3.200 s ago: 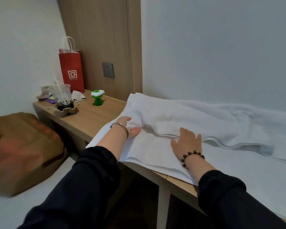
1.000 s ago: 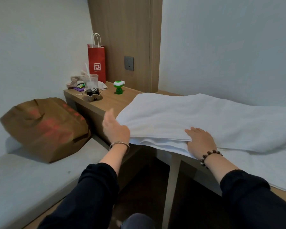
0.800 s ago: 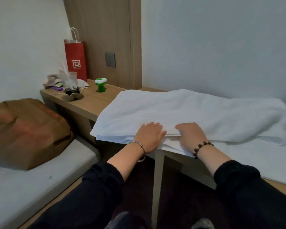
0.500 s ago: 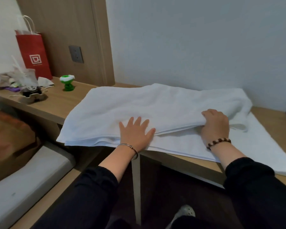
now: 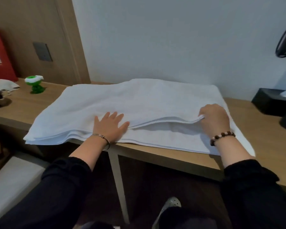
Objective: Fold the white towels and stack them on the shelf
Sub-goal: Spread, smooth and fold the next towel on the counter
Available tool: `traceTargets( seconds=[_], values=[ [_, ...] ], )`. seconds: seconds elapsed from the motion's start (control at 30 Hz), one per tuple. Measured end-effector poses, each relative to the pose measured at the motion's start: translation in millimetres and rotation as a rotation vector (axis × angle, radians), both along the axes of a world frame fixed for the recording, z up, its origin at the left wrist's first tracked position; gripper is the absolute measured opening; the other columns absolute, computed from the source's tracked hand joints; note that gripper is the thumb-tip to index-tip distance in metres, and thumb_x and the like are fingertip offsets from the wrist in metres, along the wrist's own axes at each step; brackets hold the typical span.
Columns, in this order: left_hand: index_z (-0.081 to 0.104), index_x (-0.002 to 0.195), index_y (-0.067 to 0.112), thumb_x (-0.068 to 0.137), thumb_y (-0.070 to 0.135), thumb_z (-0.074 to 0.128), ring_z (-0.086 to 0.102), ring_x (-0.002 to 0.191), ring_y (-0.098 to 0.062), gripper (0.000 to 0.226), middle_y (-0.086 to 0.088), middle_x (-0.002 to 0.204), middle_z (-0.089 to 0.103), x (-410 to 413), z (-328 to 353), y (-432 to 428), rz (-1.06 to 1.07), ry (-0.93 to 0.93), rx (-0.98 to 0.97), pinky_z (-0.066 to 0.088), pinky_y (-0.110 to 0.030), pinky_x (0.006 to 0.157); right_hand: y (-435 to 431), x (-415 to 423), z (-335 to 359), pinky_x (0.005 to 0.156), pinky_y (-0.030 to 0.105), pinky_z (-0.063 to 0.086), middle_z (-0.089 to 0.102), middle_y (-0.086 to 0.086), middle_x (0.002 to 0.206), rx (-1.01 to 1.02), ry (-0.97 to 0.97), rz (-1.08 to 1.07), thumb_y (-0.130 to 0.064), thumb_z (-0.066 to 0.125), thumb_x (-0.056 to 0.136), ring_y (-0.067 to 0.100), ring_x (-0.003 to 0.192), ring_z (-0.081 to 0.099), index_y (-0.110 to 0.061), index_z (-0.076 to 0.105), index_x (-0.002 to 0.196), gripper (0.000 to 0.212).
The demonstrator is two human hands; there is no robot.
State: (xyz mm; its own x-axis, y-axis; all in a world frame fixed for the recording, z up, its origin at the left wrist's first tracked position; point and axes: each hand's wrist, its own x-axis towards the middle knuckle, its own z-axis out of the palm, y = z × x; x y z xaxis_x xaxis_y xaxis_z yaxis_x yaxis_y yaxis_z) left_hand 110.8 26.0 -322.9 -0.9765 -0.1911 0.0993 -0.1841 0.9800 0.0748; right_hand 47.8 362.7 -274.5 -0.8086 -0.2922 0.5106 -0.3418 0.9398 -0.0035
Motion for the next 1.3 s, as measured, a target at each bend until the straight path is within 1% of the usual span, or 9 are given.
traceTargets(
  seconds=[0.07,0.27,0.4,0.53,0.6,0.77,0.93,1.1,1.3],
  values=[
    [0.019,0.148,0.036,0.086,0.073,0.018,0.004,0.146,-0.019,0.073,0.006,0.159,0.012,0.7,4.7,10.2,-0.037,0.007,-0.009,0.002,-0.057,0.114,14.1,5.0,-19.3,0.094,0.034,0.039,0.067,0.007,0.107,0.084,-0.228,-0.053,0.004,0.053,0.078,0.027,0.104,0.056,-0.015,0.073,0.096,0.033],
    [0.014,0.150,0.031,0.086,0.054,0.053,0.013,0.145,-0.019,0.079,0.003,0.158,0.016,-15.2,20.4,96.8,-0.391,0.169,0.077,0.014,-0.048,0.116,34.5,16.7,-38.2,0.109,0.042,0.028,0.041,0.010,0.142,-0.308,-0.118,-0.381,-0.003,0.051,0.083,0.031,0.127,0.036,-0.015,0.047,0.133,0.051],
    [0.013,0.150,0.032,0.092,0.048,0.047,0.017,0.144,-0.019,0.070,0.005,0.157,0.019,-26.0,10.4,140.7,-0.465,0.087,0.106,0.019,-0.049,0.115,42.1,20.8,-34.2,0.101,0.044,0.036,0.054,0.008,0.123,-0.340,-0.209,-0.394,-0.005,0.048,0.085,0.030,0.115,0.046,-0.014,0.054,0.118,0.035],
    [0.018,0.149,0.033,0.095,0.046,0.039,0.018,0.144,-0.016,0.060,0.008,0.156,0.023,-34.6,2.9,143.0,-0.382,0.037,0.071,0.017,-0.045,0.116,52.1,18.7,-22.9,0.107,0.046,0.028,0.061,0.002,0.090,-0.418,0.098,-0.353,0.006,0.045,0.081,0.023,0.096,0.050,-0.014,0.063,0.078,0.028],
    [0.021,0.149,0.033,0.095,0.042,0.038,0.016,0.144,-0.014,0.057,0.009,0.156,0.021,-35.4,1.8,142.0,-0.376,0.028,0.077,0.015,-0.044,0.117,62.9,19.0,-20.8,0.091,0.037,0.036,0.058,0.002,0.084,-0.510,0.189,-0.372,0.009,0.045,0.080,0.019,0.085,0.044,-0.013,0.060,0.071,0.028],
    [0.023,0.148,0.034,0.095,0.043,0.038,0.016,0.144,-0.014,0.056,0.010,0.156,0.021,-34.6,-0.8,142.8,-0.381,0.047,0.065,0.015,-0.044,0.117,83.3,15.7,-34.0,0.061,0.029,0.037,0.054,-0.001,0.091,-0.820,-0.061,-0.561,-0.016,0.041,0.095,0.018,0.077,0.050,-0.018,0.057,0.092,0.016],
    [0.030,0.145,0.038,0.095,0.036,0.044,0.022,0.142,-0.015,0.051,0.011,0.154,0.027,-32.2,0.4,141.9,-0.463,0.121,0.100,0.020,-0.043,0.115,96.8,6.7,-35.2,0.052,0.026,0.032,0.049,0.006,0.064,-0.875,-0.306,-0.577,-0.041,0.046,0.091,0.024,0.059,0.047,-0.008,0.054,0.071,0.039],
    [0.039,0.142,0.030,0.097,0.029,0.046,0.031,0.137,-0.014,0.046,0.009,0.148,0.039,-32.6,-1.2,144.4,-0.514,0.151,0.120,0.024,-0.030,0.111,96.0,12.6,-21.1,0.055,0.033,0.031,0.038,0.006,0.061,-1.158,-0.365,-0.455,-0.015,0.054,0.081,0.021,0.059,0.037,-0.009,0.044,0.062,0.023],
    [0.039,0.143,0.026,0.097,0.030,0.043,0.032,0.135,-0.015,0.046,0.004,0.145,0.043,-35.4,-2.8,145.4,-0.441,0.122,0.155,0.029,-0.031,0.107,102.5,37.9,10.4,0.043,0.023,0.051,0.063,0.006,0.059,-1.770,-0.367,-0.275,-0.007,0.059,0.083,0.014,0.042,0.060,-0.005,0.060,0.077,0.006]
  ],
)
